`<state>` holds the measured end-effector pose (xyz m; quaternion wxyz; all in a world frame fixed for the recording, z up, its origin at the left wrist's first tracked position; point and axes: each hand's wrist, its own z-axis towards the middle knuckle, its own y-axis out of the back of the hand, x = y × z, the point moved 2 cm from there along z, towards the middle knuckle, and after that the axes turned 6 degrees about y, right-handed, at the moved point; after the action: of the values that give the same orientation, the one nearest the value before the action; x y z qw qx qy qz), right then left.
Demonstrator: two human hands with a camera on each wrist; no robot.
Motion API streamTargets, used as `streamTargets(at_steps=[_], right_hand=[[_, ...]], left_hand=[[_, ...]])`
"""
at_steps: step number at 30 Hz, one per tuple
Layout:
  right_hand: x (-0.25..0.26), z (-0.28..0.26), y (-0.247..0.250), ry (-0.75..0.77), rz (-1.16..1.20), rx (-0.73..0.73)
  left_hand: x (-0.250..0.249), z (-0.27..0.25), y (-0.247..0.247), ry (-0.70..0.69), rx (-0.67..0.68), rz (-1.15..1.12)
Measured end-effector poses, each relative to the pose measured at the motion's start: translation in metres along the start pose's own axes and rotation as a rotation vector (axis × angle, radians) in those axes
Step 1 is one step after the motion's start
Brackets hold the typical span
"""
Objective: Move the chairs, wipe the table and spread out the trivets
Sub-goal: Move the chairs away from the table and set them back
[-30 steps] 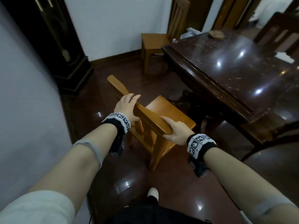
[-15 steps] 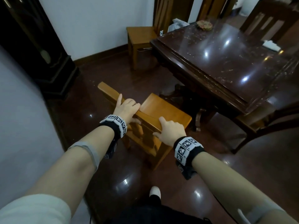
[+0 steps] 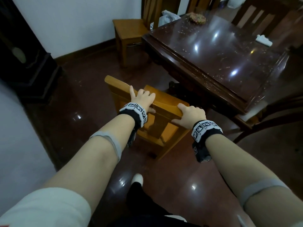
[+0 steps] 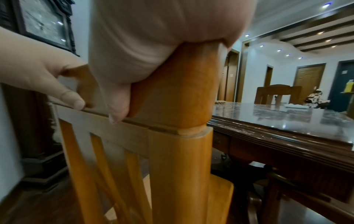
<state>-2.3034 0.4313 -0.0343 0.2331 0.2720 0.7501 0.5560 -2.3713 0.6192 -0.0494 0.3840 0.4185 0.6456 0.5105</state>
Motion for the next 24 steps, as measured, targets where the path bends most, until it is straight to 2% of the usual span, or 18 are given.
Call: streamTargets(at_steps=[5,10,17,24], right_hand=[[-0.024,0.033,0.005,0.017,-0.012,0.03],[-0.045,0.044,0.006,0.016,0.013,0.037],[-0.032,0.052,0.008,-0.184,0.144,0.047],[-0.026,0.045,0.005,-0.252,0.173,-0.071]], left_hand=[[-0.001,0.03,0.004,-0.064,0.016,0.015],[0.009,0.043,0.017,-0.225,-0.039,0.011],[0.065,0.071,0.026,-0.261,-0.066,0.214],[0.069,0.085,0.021,-0.408,-0.072,0.391]])
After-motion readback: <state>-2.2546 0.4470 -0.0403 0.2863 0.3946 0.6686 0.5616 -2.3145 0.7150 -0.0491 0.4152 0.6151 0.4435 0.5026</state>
